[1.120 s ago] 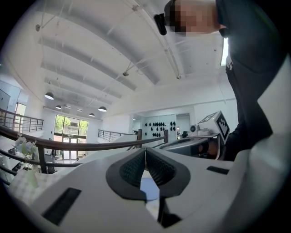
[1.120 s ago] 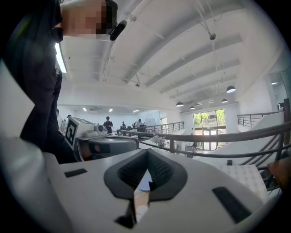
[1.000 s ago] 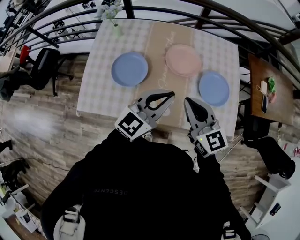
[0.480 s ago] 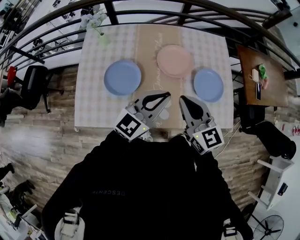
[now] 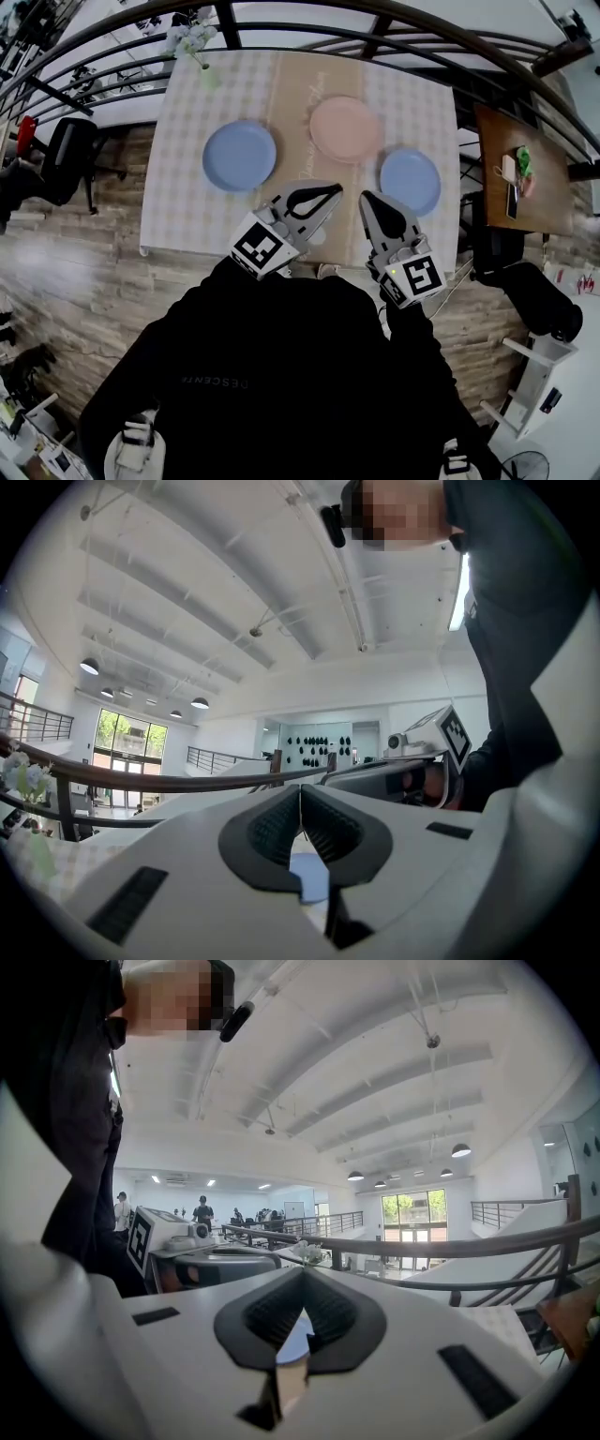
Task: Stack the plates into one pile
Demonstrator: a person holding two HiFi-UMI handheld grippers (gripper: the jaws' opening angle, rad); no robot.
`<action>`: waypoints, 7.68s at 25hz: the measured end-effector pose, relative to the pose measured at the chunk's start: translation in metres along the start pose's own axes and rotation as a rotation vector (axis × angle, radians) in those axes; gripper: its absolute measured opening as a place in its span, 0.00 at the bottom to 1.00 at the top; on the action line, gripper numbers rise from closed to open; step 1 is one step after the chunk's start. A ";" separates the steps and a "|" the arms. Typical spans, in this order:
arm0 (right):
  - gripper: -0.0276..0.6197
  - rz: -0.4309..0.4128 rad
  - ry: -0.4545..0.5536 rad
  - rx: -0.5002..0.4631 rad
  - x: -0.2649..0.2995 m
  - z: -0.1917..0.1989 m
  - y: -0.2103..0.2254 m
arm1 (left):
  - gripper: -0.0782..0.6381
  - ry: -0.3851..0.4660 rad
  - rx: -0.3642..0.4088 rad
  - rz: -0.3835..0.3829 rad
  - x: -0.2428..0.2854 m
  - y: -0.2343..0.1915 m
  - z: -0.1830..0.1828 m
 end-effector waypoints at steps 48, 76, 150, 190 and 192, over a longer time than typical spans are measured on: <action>0.19 0.461 -0.554 0.354 -0.110 0.310 0.238 | 0.14 -0.099 -0.057 0.210 0.236 0.027 0.108; 0.29 0.471 -0.881 0.537 -0.127 0.465 0.295 | 0.14 -0.201 -0.081 0.178 0.299 0.025 0.148; 0.09 0.341 -0.613 0.932 0.068 0.375 0.248 | 0.14 -0.042 -0.029 -0.201 0.113 -0.107 0.094; 0.34 0.202 -0.582 0.570 0.144 0.305 0.195 | 0.14 -0.053 -0.045 -0.307 0.058 -0.133 0.099; 0.34 0.177 -0.567 0.531 0.146 0.288 0.183 | 0.14 -0.051 -0.042 -0.321 0.046 -0.133 0.097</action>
Point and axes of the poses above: the fingertips, and each gripper's own axes: x forward along the fingers, y to its right, z out of its underside, the point moved 1 cm from there along -x, backward along the fingers, and after that the axes turned 11 degrees about -x, right-handed, at the moved point
